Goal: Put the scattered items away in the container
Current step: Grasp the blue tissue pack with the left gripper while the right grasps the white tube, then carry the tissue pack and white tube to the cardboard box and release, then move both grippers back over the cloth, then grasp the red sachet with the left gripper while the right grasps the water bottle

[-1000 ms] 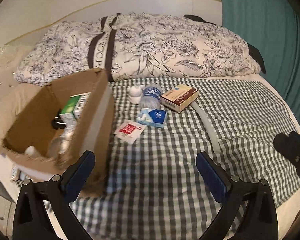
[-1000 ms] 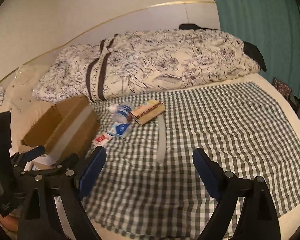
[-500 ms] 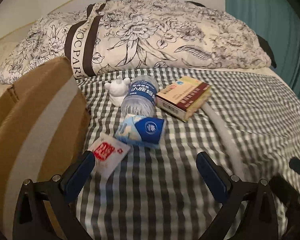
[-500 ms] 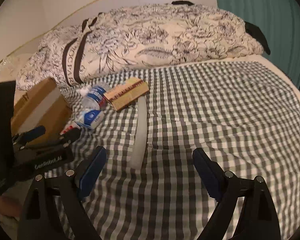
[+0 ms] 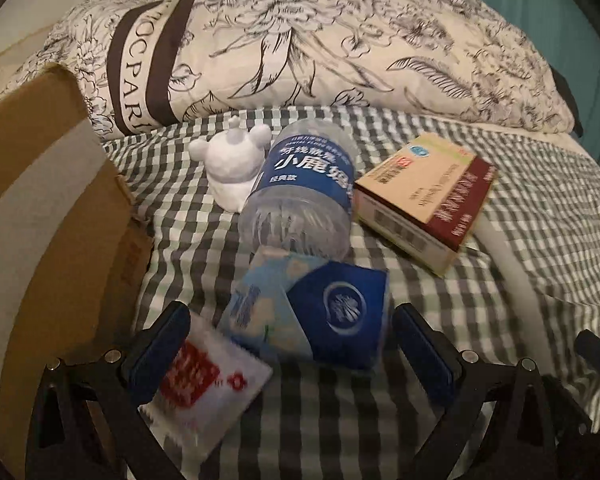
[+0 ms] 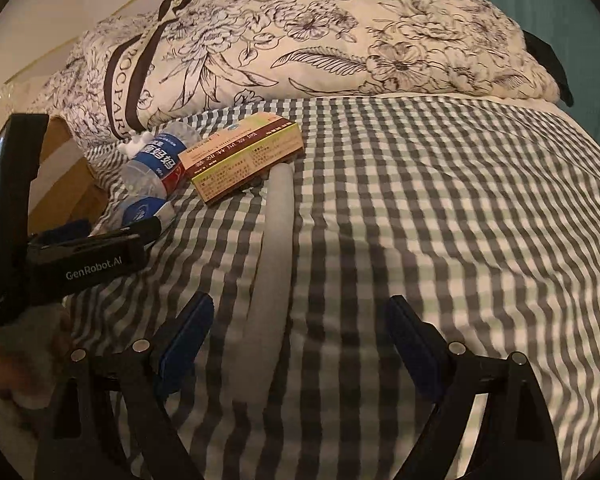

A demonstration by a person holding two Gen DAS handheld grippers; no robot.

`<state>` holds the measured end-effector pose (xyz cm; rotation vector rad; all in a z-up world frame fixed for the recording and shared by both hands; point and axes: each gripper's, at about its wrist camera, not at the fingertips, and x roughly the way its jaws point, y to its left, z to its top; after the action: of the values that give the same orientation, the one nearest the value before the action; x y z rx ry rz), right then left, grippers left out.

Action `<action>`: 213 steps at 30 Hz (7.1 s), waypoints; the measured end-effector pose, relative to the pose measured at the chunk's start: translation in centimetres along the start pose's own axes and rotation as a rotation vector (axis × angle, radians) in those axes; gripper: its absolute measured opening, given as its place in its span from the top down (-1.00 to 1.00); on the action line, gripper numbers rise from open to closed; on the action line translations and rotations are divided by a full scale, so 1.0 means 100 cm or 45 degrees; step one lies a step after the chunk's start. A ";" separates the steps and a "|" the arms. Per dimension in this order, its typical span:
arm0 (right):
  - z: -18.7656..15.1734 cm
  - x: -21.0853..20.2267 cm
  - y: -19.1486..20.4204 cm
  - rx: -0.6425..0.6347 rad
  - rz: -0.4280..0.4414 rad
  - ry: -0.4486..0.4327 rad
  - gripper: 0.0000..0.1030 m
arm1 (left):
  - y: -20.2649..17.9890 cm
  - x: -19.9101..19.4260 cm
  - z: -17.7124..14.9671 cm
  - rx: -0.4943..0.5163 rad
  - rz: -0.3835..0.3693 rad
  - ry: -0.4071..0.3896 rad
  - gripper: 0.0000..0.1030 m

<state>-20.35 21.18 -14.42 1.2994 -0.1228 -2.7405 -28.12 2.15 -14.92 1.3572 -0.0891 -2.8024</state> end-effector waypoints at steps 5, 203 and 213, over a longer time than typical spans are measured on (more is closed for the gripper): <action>0.011 0.021 0.005 -0.014 -0.041 0.023 -0.33 | 0.003 0.021 0.005 -0.026 -0.040 0.056 -1.00; 0.035 -0.039 0.031 0.020 0.198 -0.024 -0.43 | 0.051 0.018 -0.039 -0.222 -0.088 0.110 -0.46; 0.050 -0.020 0.053 0.001 0.227 -0.021 -0.43 | 0.065 0.006 -0.046 -0.138 -0.157 0.095 -0.04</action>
<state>-22.61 16.36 -9.15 1.2037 -0.2294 -2.6015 -24.88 -4.52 -17.89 1.4879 0.1509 -2.8026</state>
